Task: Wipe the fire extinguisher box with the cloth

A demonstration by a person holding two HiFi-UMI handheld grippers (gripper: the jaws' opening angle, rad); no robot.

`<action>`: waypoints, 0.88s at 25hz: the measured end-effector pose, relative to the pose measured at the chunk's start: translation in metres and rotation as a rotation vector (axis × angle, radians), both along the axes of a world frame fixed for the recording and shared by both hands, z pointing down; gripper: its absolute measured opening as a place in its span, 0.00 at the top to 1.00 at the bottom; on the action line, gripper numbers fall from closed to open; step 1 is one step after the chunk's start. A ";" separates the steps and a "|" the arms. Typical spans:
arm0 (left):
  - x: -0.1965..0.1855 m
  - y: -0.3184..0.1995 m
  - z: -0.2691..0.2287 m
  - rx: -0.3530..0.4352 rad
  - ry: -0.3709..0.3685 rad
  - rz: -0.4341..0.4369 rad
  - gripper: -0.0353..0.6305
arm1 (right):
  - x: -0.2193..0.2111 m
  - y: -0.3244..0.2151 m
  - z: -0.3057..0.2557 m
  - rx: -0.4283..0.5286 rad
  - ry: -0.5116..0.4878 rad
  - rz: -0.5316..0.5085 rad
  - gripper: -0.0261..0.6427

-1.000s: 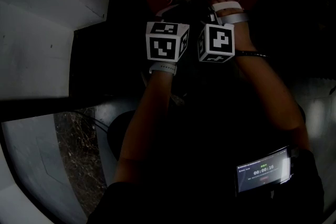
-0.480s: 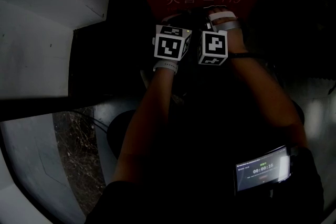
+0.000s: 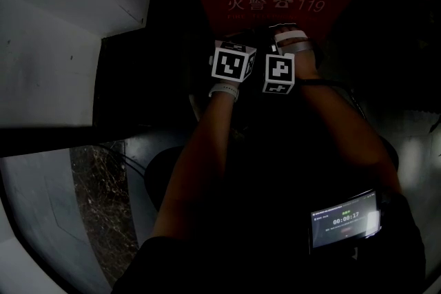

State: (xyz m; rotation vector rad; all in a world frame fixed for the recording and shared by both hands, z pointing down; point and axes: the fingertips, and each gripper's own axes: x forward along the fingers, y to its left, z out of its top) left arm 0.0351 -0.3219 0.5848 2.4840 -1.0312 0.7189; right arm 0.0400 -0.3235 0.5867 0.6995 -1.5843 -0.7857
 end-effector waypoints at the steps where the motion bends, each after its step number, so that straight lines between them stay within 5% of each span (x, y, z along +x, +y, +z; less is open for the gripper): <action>1: 0.000 0.001 0.005 -0.014 0.003 0.001 0.95 | -0.001 0.001 0.005 -0.009 0.004 0.001 0.91; 12: -0.008 0.001 0.023 -0.107 -0.009 -0.036 0.95 | -0.001 0.003 0.053 -0.057 0.018 -0.007 0.91; 22: 0.002 0.009 -0.005 -0.073 0.042 -0.029 0.95 | 0.011 0.012 0.022 -0.048 0.001 0.031 0.90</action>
